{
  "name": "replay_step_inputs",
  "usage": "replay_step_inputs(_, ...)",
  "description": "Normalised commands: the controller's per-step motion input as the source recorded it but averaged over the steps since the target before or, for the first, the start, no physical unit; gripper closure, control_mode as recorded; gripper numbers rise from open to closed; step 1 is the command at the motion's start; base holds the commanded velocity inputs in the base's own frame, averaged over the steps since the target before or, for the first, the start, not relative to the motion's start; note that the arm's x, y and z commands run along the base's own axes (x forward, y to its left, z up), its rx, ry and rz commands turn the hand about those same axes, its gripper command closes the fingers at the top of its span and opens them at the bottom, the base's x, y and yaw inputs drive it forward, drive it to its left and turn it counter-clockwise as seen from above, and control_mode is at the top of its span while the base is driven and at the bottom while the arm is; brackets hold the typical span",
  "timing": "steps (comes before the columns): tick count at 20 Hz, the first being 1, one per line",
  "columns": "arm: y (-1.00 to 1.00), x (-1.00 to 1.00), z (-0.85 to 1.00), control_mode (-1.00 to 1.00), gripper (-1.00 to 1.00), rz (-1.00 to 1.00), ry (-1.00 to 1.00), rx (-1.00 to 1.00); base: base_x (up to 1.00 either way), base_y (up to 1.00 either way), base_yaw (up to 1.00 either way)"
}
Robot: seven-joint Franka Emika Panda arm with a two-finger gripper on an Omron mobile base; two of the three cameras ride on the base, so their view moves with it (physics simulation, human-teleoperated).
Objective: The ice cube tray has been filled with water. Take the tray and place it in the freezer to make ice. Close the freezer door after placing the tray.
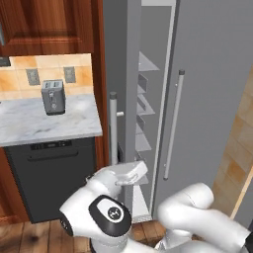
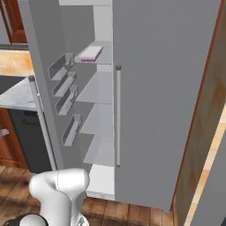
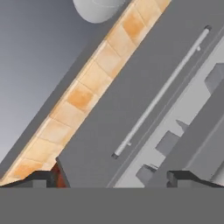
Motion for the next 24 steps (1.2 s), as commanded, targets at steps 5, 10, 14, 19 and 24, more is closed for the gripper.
replay_step_inputs(5,0.25,0.29,-0.07,-1.00,-1.00,-0.13,0.13,-0.11,0.00,0.00,0.00)
replay_step_inputs(10,0.17,0.20,-0.06,-1.00,-1.00,-0.16,0.03,-0.06,0.00,0.00,0.00)
replay_step_inputs(14,0.11,0.24,-0.14,-1.00,-1.00,-0.17,0.00,-0.06,0.00,0.00,0.00)
replay_step_inputs(19,0.07,0.23,-0.17,-1.00,-1.00,-0.18,0.02,-0.05,0.00,0.00,0.00)
replay_step_inputs(24,0.00,0.24,-0.16,-1.00,-1.00,-0.15,0.09,0.00,0.00,0.00,0.00)
